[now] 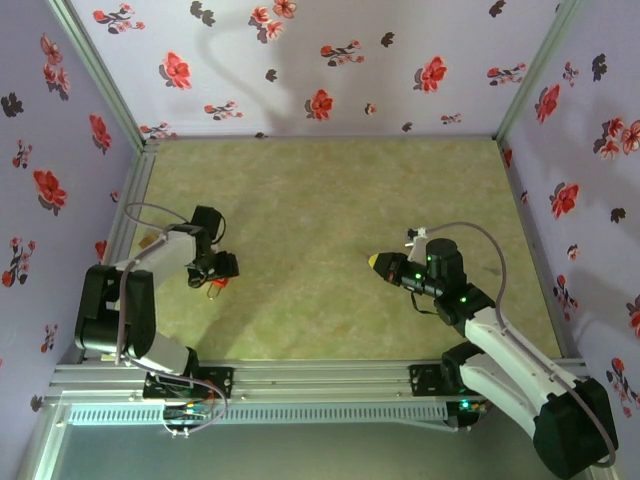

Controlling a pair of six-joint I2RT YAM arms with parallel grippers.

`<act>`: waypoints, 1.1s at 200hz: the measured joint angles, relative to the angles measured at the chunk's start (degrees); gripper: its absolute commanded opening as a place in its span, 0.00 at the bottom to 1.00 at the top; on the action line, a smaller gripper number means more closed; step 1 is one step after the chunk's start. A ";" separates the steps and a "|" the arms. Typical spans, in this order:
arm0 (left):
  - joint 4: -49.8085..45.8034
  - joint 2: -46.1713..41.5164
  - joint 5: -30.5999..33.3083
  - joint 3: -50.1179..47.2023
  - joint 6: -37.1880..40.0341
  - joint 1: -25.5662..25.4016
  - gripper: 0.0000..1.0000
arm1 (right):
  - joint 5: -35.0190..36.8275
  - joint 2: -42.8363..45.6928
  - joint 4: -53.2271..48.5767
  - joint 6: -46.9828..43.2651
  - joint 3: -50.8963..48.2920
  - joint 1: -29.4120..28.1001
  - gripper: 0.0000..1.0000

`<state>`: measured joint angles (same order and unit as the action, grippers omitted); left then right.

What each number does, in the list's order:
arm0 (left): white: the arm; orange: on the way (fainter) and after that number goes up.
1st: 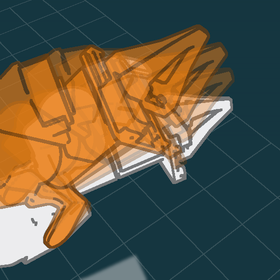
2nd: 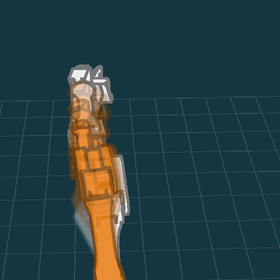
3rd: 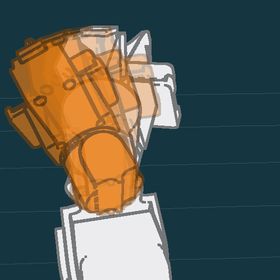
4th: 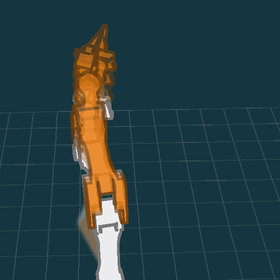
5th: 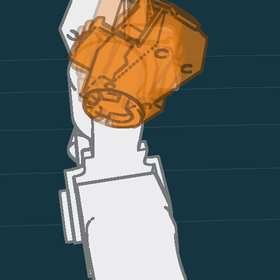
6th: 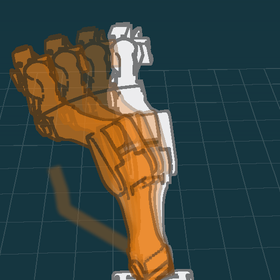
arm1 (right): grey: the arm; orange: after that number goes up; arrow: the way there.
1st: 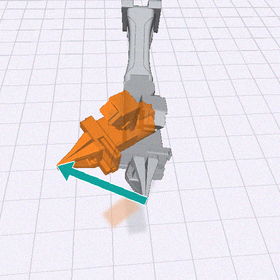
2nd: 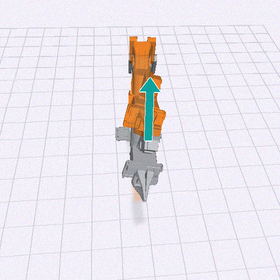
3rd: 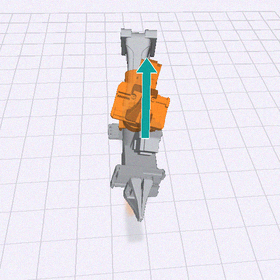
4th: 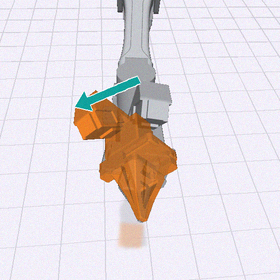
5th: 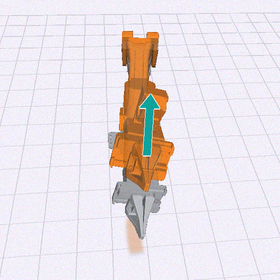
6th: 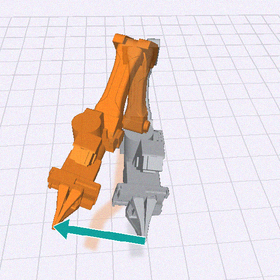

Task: Unlock with the key

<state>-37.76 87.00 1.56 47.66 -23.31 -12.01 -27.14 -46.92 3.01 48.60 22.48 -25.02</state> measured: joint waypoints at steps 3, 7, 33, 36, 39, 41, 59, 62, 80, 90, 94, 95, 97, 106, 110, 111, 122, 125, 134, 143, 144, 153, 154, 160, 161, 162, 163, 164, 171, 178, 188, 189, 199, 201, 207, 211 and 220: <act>0.00 0.20 0.00 0.00 0.04 0.00 0.68 | 0.00 0.00 0.00 0.00 0.00 0.00 0.00; -0.02 0.46 0.02 0.00 0.17 0.00 0.67 | 0.00 0.00 0.00 0.00 -0.02 0.00 0.00; 0.04 0.76 -0.04 0.00 0.87 -0.02 0.63 | 0.00 0.00 0.00 0.02 0.00 0.00 0.00; 0.07 0.76 -0.04 0.00 0.92 -0.07 0.62 | 0.00 0.00 0.00 0.02 0.00 0.00 0.00; 0.07 0.76 -0.04 0.00 0.98 -0.07 0.61 | 0.00 0.00 0.00 0.02 0.00 0.00 0.00; 0.07 0.76 -0.07 0.00 1.03 -0.07 0.61 | 0.00 0.00 0.00 0.02 0.00 0.00 0.00; 0.26 0.76 -0.31 0.00 1.11 -0.11 0.56 | 0.00 0.00 0.00 0.04 0.00 0.00 0.00; 0.35 0.76 -0.33 0.00 1.22 -0.11 0.56 | 0.00 0.00 0.00 0.02 0.00 0.00 0.00; 0.74 0.76 -0.72 -0.02 1.20 -0.11 0.50 | 0.02 0.00 -0.02 0.04 0.00 0.00 0.00; 0.96 0.76 -0.94 -0.02 1.09 -0.11 0.47 | 0.02 0.00 -0.13 0.02 0.00 0.00 0.00; 1.07 0.76 -1.14 -0.02 1.07 -0.11 0.46 | 0.02 0.00 -0.17 0.04 0.00 0.00 0.00; 1.09 0.76 -1.14 -0.02 1.09 -0.11 0.46 | 0.02 0.00 -0.17 0.04 0.00 0.00 0.00; 1.16 0.76 -1.18 -0.02 0.98 -0.11 0.45 | 0.02 0.00 -0.20 0.04 0.00 0.00 0.00; 1.33 0.76 -1.51 -0.02 0.96 -0.11 0.42 | 0.02 0.00 -0.37 0.02 0.00 0.00 0.00; 1.36 0.76 -1.60 -0.02 0.94 -0.11 0.40 | 0.02 0.00 -0.42 0.04 0.00 0.00 0.00; 1.38 0.76 -1.62 -0.02 0.87 -0.11 0.40 | 0.02 0.00 -0.44 0.04 0.00 0.00 0.00; 1.44 0.72 -1.75 -0.02 0.81 -0.11 0.35 | 0.04 0.00 -0.55 0.02 0.00 0.00 0.00; 1.49 0.63 -1.77 -0.02 0.70 -0.11 0.35 | 0.04 0.00 -0.57 0.04 0.00 0.00 0.00; 1.57 0.55 -2.19 -0.07 0.76 -0.15 0.32 | 0.07 0.00 -0.76 0.02 0.00 0.00 0.00; 1.73 0.50 -2.43 -0.07 0.76 -0.35 0.31 | 0.04 -0.02 -0.98 0.04 0.00 0.00 0.00; 1.75 0.48 -2.51 -0.07 0.76 -0.42 0.31 | 0.04 -0.02 -1.03 0.04 0.00 0.00 0.00; 1.88 0.37 -2.91 -0.09 0.76 -0.96 0.29 | 0.04 -0.02 -1.33 0.24 0.00 0.09 0.00; 1.90 0.37 -2.93 -0.09 0.76 -1.01 0.29 | 0.04 -0.02 -1.36 0.28 0.00 0.11 0.00; 2.01 0.33 -3.19 -0.09 0.79 -1.60 0.28 | 0.04 -0.02 -1.64 0.48 0.02 0.20 0.00; 2.05 0.31 -3.21 -0.09 0.79 -1.75 0.27 | 0.07 -0.02 -1.66 0.48 0.02 0.22 0.00; 2.08 0.28 -3.26 -0.09 0.79 -1.81 0.27 | 0.04 -0.04 -1.68 0.48 0.02 0.24 0.00; 2.16 0.26 -3.32 -0.09 0.79 -2.01 0.26 | 0.04 -0.04 -1.75 0.48 0.04 0.26 0.00; 2.16 0.26 -3.34 -0.09 0.79 -2.10 0.26 | 0.04 -0.04 -1.79 0.48 0.04 0.28 0.00; 2.38 0.11 -3.69 -0.09 0.83 -3.08 0.23 | 0.02 -0.15 -2.14 0.70 0.20 0.44 0.00; 2.51 -0.13 -3.91 -0.04 0.87 -4.20 0.20 | 0.00 -0.37 -2.58 0.92 0.48 0.59 0.00; 2.58 -0.55 -4.31 0.24 1.25 -5.81 0.19 | 0.00 -0.68 -3.15 1.09 0.96 0.81 0.00; 2.56 -0.57 -4.35 0.28 1.25 -5.90 0.19 | 0.00 -0.68 -3.17 1.09 1.01 0.83 0.00; 2.64 -1.03 -4.81 1.14 1.73 -7.45 0.18 | 0.02 -0.81 -4.44 1.09 1.73 1.07 0.00; 2.64 -1.09 -4.85 1.38 1.90 -7.80 0.18 | 0.02 -0.83 -4.72 1.11 1.90 1.11 0.00; 2.71 -1.42 -5.05 2.14 2.51 -8.74 0.17 | 0.04 -0.90 -5.75 1.07 2.49 1.16 0.00; 2.84 -1.68 -5.14 2.78 2.93 -9.40 0.17 | 0.04 -0.94 -6.56 1.07 3.04 1.20 0.00; 3.37 -2.40 -5.29 4.31 4.46 -11.23 0.17 | 0.04 -1.20 -8.85 0.83 4.52 1.36 0.00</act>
<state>-34.39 84.60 -3.73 51.96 -18.85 -23.24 -27.09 -48.12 -5.85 49.43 27.00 -23.66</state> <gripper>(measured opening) 0.382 0.045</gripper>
